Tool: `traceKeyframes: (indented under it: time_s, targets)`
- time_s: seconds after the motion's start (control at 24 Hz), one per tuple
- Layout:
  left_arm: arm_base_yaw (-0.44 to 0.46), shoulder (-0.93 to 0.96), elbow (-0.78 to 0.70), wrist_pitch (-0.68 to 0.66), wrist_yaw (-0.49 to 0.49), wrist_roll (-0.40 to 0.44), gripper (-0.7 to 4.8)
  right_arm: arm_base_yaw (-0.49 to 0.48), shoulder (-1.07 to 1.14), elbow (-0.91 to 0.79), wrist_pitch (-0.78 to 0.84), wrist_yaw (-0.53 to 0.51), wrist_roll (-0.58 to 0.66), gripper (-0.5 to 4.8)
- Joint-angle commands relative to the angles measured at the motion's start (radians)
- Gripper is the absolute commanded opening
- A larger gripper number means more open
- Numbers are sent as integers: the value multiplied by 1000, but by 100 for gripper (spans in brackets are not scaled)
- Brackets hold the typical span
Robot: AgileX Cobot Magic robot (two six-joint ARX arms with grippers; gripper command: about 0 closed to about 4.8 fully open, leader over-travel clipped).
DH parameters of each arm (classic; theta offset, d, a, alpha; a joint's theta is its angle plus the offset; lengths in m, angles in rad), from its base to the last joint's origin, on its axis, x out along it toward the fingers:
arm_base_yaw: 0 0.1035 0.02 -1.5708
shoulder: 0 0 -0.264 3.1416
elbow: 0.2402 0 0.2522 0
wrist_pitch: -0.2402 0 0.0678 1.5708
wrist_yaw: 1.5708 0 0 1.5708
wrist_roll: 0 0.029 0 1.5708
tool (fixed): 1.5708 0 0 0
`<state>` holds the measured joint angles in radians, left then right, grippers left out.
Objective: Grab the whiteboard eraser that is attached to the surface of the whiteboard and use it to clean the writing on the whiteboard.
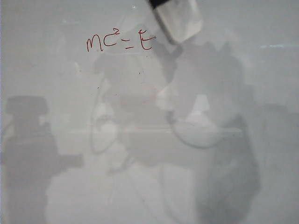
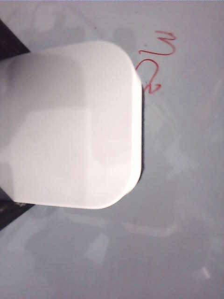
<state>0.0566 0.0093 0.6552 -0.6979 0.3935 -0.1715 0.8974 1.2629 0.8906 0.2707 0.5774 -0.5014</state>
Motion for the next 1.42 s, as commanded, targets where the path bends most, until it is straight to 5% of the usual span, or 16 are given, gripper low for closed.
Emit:
traceKeyframes:
  time_s: [0.04,0.37,1.12,1.42]
  targets:
    - [0,1,5,16,-38,7,-5,-1,95,113,5,85,-39,158]
    - [0,1,5,17,-39,7,-5,-34,320,394,-117,121,-105,158]
    - [2,40,3,19,-60,44,-5,2,674,575,-142,22,-102,158]
    - [2,41,2,24,-84,45,-5,22,589,578,-170,173,-178,158]
